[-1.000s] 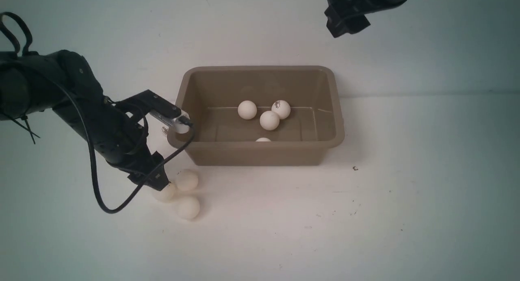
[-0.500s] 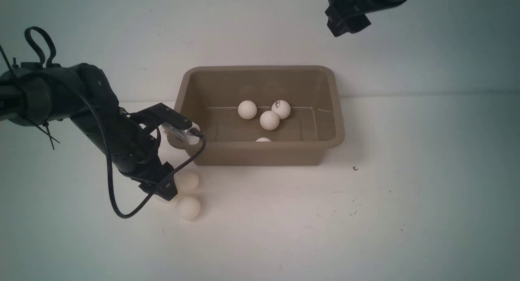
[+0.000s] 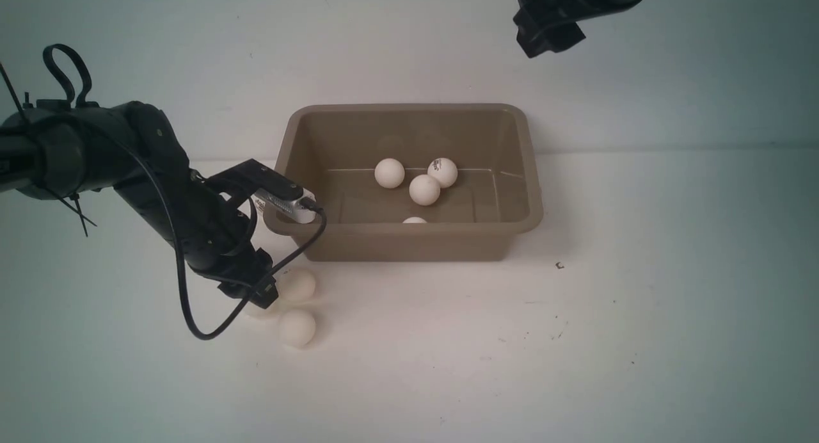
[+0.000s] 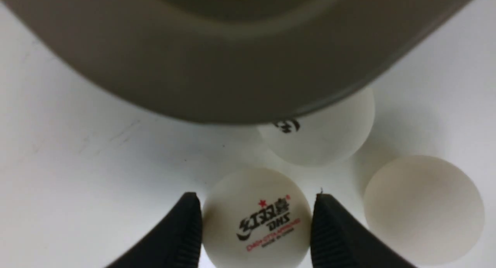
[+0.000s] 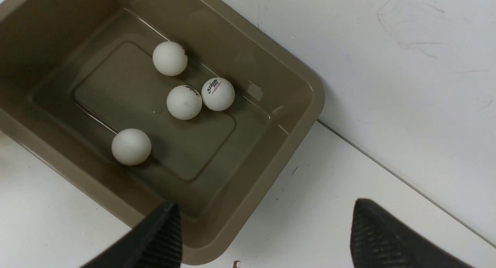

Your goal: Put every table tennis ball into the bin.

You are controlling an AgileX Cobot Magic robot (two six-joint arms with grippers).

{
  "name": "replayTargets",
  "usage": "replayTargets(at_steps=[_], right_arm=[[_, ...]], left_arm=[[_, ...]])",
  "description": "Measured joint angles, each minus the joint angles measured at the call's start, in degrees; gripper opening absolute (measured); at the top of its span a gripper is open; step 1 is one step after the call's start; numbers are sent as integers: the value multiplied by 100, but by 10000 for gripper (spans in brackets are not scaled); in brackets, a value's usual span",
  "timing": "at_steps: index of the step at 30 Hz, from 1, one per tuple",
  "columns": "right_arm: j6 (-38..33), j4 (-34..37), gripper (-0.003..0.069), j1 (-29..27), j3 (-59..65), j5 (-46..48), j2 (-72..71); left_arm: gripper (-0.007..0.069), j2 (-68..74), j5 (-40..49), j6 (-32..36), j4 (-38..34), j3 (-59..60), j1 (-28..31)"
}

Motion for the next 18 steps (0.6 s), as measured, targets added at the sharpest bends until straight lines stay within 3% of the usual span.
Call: replayTargets(at_steps=[7, 18], right_arm=[[0, -2, 529, 0, 0, 0, 0], [0, -25, 529, 0, 0, 0, 0]], left_arm=[[323, 0, 17, -232, 32, 0, 0], [322, -33, 311, -1047, 690, -30, 0]])
